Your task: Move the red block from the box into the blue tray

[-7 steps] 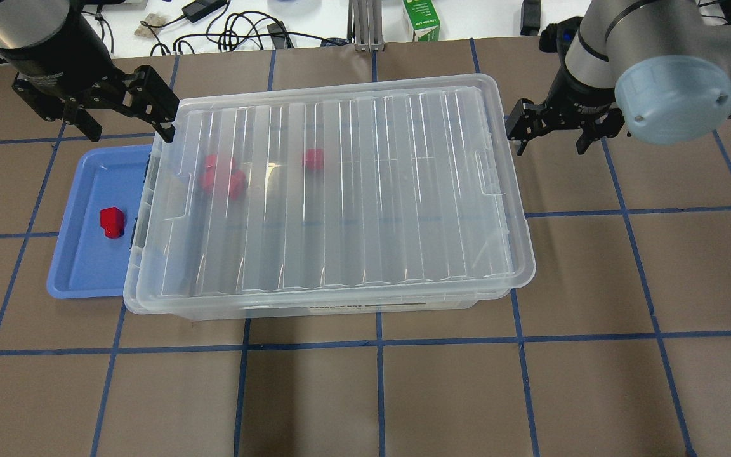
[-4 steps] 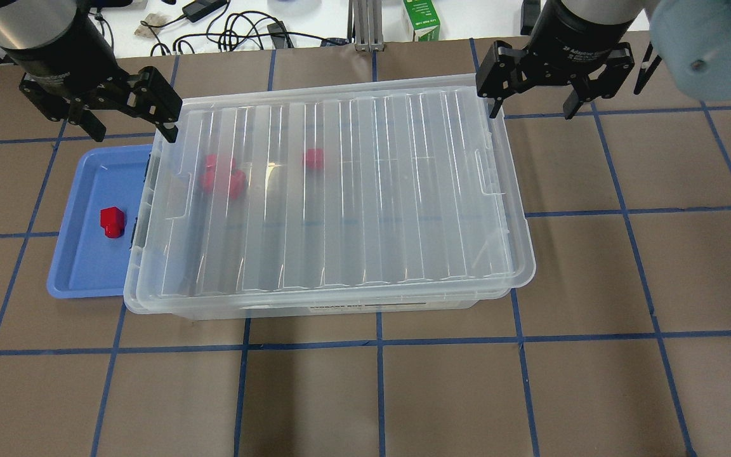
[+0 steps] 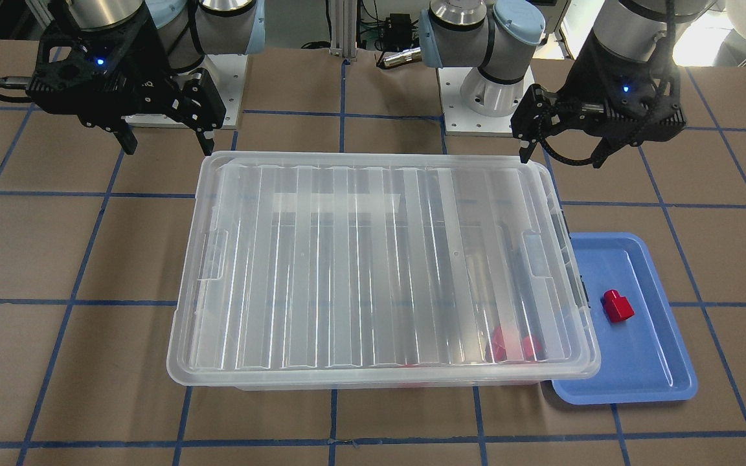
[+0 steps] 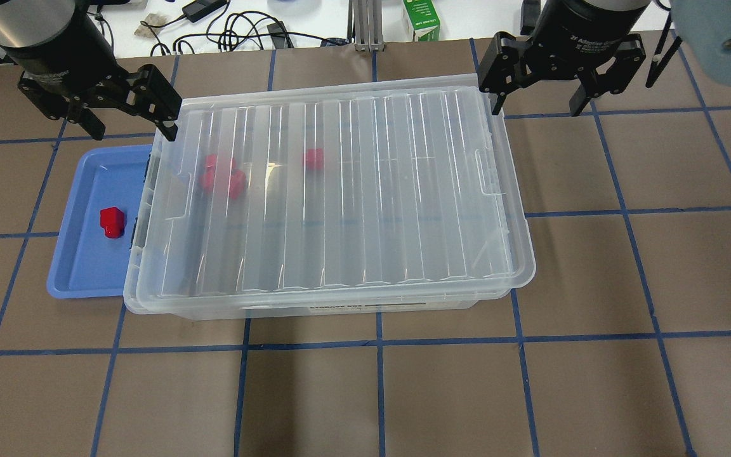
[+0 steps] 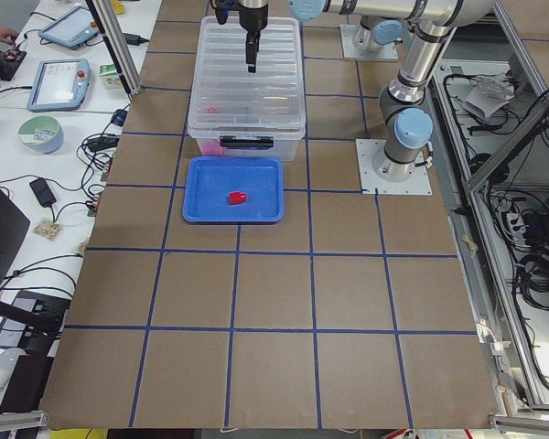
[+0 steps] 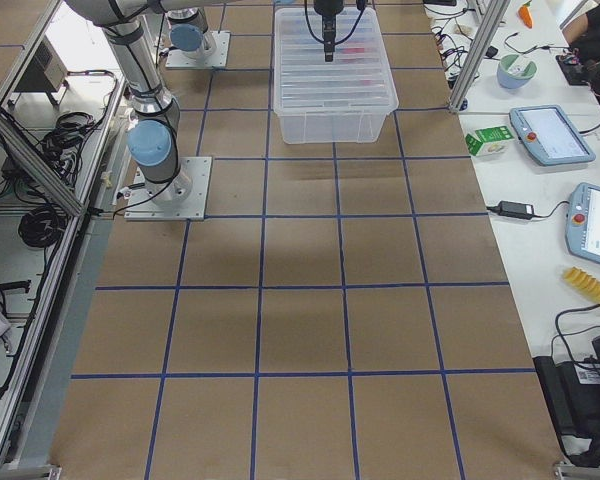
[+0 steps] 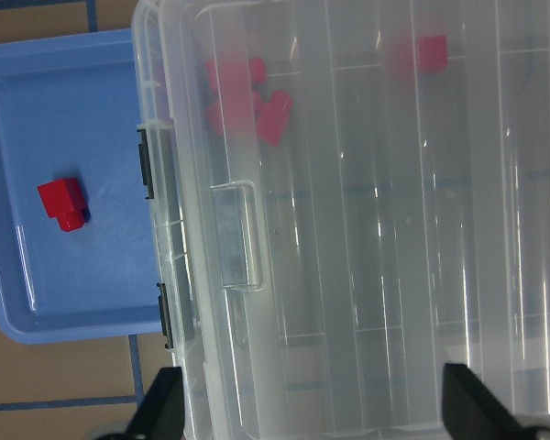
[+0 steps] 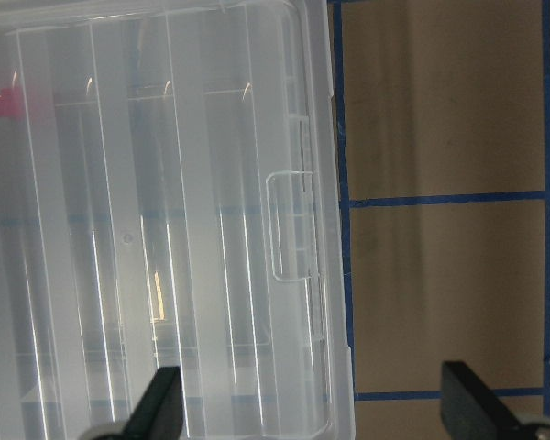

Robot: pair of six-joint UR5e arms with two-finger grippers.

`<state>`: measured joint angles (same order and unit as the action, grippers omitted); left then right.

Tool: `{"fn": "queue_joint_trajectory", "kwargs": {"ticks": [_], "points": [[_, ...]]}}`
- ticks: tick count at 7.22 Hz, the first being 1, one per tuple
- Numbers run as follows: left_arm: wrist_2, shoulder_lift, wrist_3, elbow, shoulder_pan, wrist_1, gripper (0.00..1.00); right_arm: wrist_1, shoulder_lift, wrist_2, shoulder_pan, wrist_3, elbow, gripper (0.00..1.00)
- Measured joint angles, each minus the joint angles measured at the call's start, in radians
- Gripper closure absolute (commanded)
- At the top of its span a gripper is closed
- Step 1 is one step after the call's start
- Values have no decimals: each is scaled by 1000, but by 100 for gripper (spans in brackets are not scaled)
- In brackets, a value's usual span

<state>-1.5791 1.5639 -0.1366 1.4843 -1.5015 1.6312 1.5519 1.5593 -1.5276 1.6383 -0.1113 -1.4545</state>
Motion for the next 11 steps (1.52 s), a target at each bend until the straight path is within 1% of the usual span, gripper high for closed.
{"fn": "queue_joint_trajectory", "kwargs": {"ticks": [6,11], "points": [[-2,-17,11,-1,0,4,0,5,1,12,0,-3,-6,0],[2,-9,11,2,-1,1,0,5,1,14,0,10,-1,0]]}}
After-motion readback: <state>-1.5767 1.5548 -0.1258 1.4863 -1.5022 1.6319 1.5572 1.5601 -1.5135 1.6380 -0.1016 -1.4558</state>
